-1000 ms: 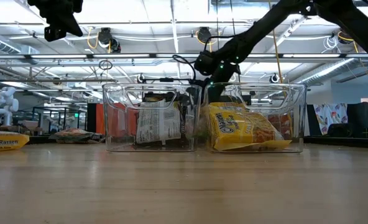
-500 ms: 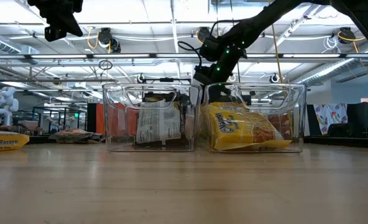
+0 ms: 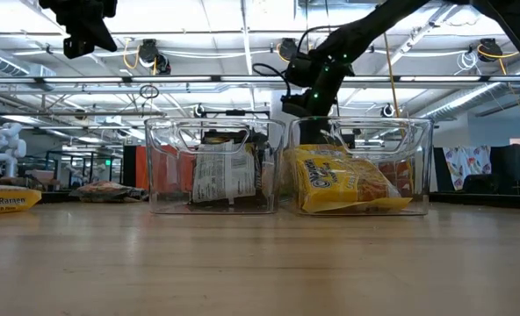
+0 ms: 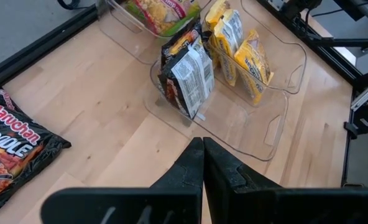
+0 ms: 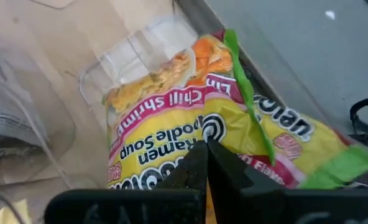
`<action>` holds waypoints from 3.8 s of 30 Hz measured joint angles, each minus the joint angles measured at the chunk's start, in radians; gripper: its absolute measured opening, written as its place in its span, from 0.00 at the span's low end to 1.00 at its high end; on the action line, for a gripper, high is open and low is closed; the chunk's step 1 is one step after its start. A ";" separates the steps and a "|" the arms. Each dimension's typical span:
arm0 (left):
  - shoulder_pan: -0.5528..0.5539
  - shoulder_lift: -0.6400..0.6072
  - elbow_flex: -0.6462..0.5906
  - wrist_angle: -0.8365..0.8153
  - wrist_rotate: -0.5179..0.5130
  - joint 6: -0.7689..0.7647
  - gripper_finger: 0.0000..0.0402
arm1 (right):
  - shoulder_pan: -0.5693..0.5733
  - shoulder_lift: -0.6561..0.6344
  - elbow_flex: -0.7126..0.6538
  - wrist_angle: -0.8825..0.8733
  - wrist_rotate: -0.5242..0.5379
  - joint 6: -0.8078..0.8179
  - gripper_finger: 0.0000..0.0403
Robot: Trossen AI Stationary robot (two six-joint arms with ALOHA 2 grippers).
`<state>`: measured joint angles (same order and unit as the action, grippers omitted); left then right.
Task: Sort Maruchan noodles
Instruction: Put the green noodle pack into the top transparent bin
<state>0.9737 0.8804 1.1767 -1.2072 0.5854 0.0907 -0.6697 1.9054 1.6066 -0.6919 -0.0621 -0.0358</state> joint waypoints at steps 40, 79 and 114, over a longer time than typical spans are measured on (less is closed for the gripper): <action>-0.375 0.898 0.377 0.679 0.039 -0.262 0.01 | -0.005 -0.033 0.000 -0.032 0.039 -0.075 0.00; -0.322 1.362 0.861 0.437 -0.190 0.241 0.01 | -0.011 -0.035 -0.001 -0.030 0.034 -0.059 0.00; -0.287 1.454 0.859 0.530 -0.231 0.247 0.01 | 0.042 -0.105 0.001 -0.013 -0.100 0.051 0.00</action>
<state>0.6869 2.3348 2.0361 -0.6769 0.3542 0.3374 -0.6278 1.8004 1.6073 -0.7053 -0.1625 0.0151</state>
